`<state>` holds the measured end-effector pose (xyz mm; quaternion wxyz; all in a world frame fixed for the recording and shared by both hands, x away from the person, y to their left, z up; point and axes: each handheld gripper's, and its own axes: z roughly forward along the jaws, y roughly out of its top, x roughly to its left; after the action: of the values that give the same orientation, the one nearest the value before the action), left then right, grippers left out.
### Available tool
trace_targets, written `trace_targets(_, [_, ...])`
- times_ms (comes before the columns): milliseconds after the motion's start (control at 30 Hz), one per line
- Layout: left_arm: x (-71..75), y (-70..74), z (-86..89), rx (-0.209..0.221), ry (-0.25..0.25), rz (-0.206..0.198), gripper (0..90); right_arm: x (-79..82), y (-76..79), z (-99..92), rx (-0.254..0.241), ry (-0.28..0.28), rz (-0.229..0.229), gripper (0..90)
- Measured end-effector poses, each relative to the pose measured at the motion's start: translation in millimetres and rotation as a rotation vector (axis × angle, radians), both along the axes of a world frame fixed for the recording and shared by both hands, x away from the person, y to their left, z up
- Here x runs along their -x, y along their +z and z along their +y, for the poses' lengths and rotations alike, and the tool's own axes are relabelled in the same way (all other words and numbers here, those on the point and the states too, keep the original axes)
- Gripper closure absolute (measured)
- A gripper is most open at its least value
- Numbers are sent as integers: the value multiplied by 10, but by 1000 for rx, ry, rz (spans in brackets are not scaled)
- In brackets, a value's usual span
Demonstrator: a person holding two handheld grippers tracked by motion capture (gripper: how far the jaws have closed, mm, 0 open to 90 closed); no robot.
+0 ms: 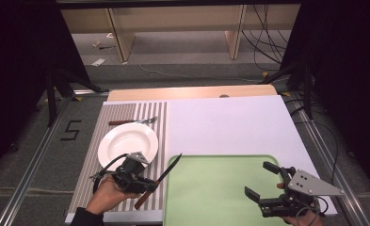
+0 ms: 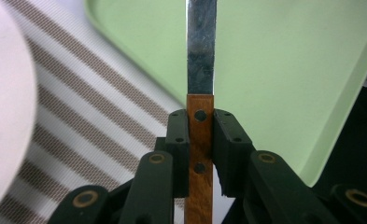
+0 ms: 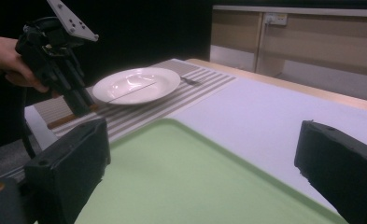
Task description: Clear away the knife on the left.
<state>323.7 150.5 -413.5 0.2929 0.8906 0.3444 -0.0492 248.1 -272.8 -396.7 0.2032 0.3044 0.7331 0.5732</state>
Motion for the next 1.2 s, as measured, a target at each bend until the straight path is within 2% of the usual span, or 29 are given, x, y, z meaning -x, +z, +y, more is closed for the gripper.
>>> trace_targets(167, [54,32,-208,-4,-38,-13,772,-5,-5,1,1,-4,0,44])
trace_targets(233, [58,7,-308,19,-68,5,772,1,2,3,-1,-4,-5,45])
trace_targets(267, [53,-11,-333,26,-68,14,772,2,1,4,-3,-3,-7,45])
trace_targets(367, [30,-76,-413,19,-84,31,772,4,3,1,-5,-7,-8,45])
trace_targets(533, [42,-55,-525,14,-109,29,772,2,5,-4,-7,-10,-11,47])
trace_targets(600, [35,-58,-577,23,-113,45,772,2,4,0,-8,-9,-12,48])
trace_targets(800, [2,-75,-671,11,-116,70,772,7,6,0,-8,-9,-12,49])
trace_targets(1033, [23,-52,-840,-17,-162,81,772,7,4,-5,-7,-9,-12,50])
trace_targets(1200, [33,-102,-945,-33,-191,96,772,7,5,0,-5,-9,-15,50])
